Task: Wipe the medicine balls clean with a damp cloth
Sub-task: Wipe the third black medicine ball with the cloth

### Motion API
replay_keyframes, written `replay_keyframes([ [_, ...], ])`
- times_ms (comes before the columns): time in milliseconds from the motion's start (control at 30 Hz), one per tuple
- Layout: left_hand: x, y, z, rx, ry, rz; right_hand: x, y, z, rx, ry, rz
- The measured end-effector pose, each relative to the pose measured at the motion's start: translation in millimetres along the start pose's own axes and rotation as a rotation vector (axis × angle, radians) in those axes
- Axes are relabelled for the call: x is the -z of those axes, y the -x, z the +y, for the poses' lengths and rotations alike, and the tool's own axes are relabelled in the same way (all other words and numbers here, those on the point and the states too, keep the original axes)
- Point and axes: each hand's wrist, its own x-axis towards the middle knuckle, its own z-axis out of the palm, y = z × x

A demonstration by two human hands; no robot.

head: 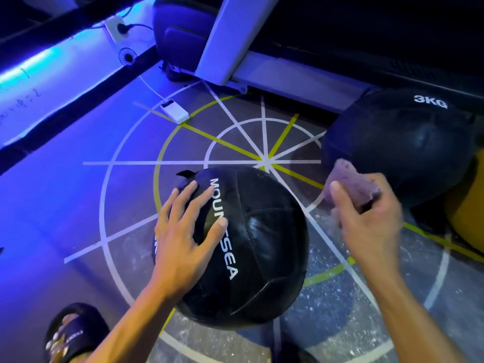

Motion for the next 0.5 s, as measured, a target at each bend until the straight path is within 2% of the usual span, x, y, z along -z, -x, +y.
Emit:
replay_keyframes([
  [33,0,1,1,-0.005,0.001,0.001,-9,9,1,0.04,-0.017,0.021],
  [100,-2,1,2,-0.009,0.006,0.006,-37,46,0,0.153,-0.054,-0.138],
  [167,-2,-1,0,-0.022,0.011,0.016,-64,90,7,0.479,0.089,-0.345],
  [200,-3,0,-2,-0.031,0.022,0.023,-72,105,18,0.664,0.174,-0.393],
  [233,-3,2,-5,-0.038,0.033,0.032,-74,108,29,0.772,0.207,-0.412],
  [267,-3,4,-8,-0.045,0.034,0.045,-73,104,38,0.793,0.2,-0.426],
  [367,-6,6,-10,-0.063,0.018,0.067,-67,83,45,0.63,0.141,-0.426],
  [500,-13,-5,-4,-0.059,0.012,0.101,-63,55,39,0.211,0.019,-0.358],
])
